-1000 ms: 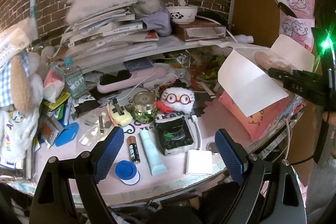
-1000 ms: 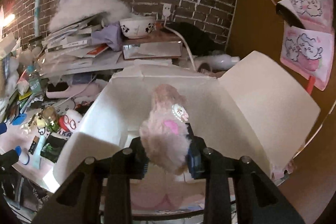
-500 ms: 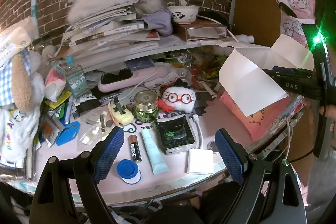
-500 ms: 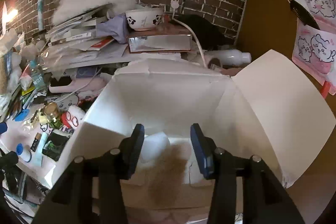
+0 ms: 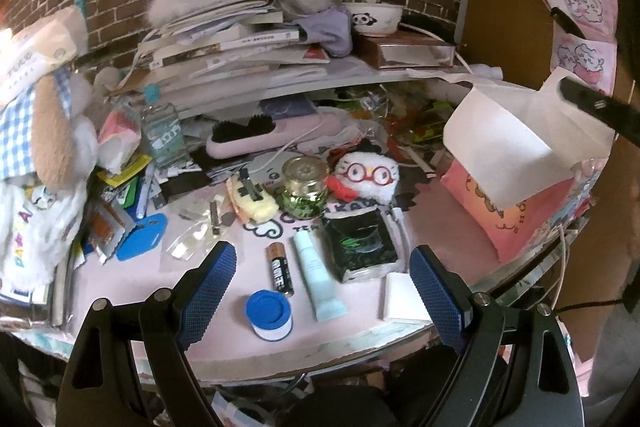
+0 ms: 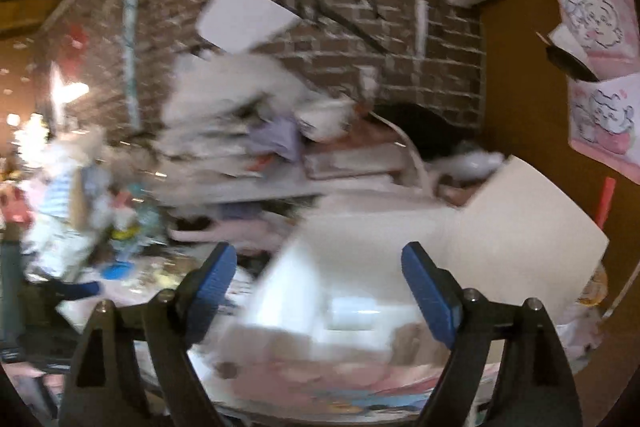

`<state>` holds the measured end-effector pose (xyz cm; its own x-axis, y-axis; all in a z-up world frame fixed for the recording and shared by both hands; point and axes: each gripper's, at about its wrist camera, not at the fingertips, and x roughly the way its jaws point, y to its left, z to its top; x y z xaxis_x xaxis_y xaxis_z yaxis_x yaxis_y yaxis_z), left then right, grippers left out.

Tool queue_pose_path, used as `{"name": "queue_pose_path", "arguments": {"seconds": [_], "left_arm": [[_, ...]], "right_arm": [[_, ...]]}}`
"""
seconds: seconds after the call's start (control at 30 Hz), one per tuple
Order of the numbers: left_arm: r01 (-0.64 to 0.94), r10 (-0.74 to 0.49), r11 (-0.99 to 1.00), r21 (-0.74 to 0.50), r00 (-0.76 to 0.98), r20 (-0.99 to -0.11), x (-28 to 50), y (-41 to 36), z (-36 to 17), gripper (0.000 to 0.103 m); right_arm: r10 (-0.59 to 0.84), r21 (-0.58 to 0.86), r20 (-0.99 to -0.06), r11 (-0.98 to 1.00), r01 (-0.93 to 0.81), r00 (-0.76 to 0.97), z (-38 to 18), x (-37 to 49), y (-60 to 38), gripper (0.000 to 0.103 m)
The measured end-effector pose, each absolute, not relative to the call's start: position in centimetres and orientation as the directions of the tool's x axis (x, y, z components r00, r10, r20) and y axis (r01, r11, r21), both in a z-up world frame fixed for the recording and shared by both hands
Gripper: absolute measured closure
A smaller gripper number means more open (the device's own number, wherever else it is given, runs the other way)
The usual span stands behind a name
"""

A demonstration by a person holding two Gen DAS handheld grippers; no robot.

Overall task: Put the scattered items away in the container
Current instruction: 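Withdraw the right gripper from the box back over the desk, then grasp the blue-capped white tape roll with the left gripper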

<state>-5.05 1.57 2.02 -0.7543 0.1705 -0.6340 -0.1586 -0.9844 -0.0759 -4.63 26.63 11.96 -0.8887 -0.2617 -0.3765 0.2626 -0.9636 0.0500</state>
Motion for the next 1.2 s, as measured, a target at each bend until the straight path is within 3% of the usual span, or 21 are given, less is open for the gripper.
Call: {"name": "queue_pose_path", "arguments": {"seconds": [0.13, 0.23, 0.27, 0.33, 0.53, 0.77, 0.97, 1.03, 1.1, 1.2], "left_arm": [[-0.133, 0.153, -0.988, -0.079, -0.744, -0.65, -5.2, 0.7, 1.2, 0.016], [-0.112, 0.139, -0.99, -0.083, -0.735, -0.664, -5.2, 0.0, 0.6, 0.016], [-0.107, 0.136, -0.991, -0.084, -0.733, -0.667, -5.2, -0.1, 0.4, 0.016], [-0.095, 0.127, -0.992, -0.085, -0.729, -0.672, -5.1, -0.6, 0.1, 0.016], [-0.067, 0.103, -0.995, -0.078, -0.722, -0.684, -5.1, -1.4, -0.6, 0.016], [-0.125, 0.171, -0.985, -0.117, -0.714, -0.679, -4.8, -1.0, -1.2, 0.016], [-0.132, 0.17, -0.985, -0.108, -0.702, -0.691, -5.1, -0.4, -2.1, 0.017], [-0.131, 0.176, -0.984, -0.118, -0.7, -0.692, -5.1, -0.6, -2.3, 0.028], [-0.13, 0.183, -0.983, -0.129, -0.688, -0.702, -5.2, -0.8, -2.5, 0.046], [-0.118, 0.159, -0.987, -0.108, -0.683, -0.713, -5.3, -0.8, -2.9, 0.048]], "right_arm": [[-0.358, 0.045, -0.369, -0.929, 0.368, -0.858, 11.9, -2.9, 23.8, 0.02], [-0.317, -0.031, -0.415, -0.932, 0.361, -0.853, 10.7, -2.4, 20.7, 0.023], [-0.297, -0.063, -0.431, -0.932, 0.356, -0.852, 10.1, -2.2, 19.7, 0.027], [-0.258, -0.12, -0.457, -0.93, 0.346, -0.851, 8.9, -2.2, 18.0, 0.047], [-0.195, -0.233, -0.536, -0.901, 0.366, -0.821, 4.4, -2.5, 14.6, 0.077], [-0.072, -0.315, -0.543, -0.906, 0.283, -0.837, 0.6, -3.9, 14.3, 0.079], [-0.056, -0.301, -0.567, -0.915, 0.27, -0.822, -0.5, -4.7, 15.1, 0.079], [-0.053, -0.299, -0.567, -0.917, 0.265, -0.822, -0.6, -4.7, 15.2, 0.079], [-0.05, -0.298, -0.569, -0.918, 0.262, -0.821, -0.7, -4.7, 15.3, 0.079], [-0.045, -0.295, -0.575, -0.92, 0.258, -0.817, -0.9, -4.9, 15.4, 0.079]]}}
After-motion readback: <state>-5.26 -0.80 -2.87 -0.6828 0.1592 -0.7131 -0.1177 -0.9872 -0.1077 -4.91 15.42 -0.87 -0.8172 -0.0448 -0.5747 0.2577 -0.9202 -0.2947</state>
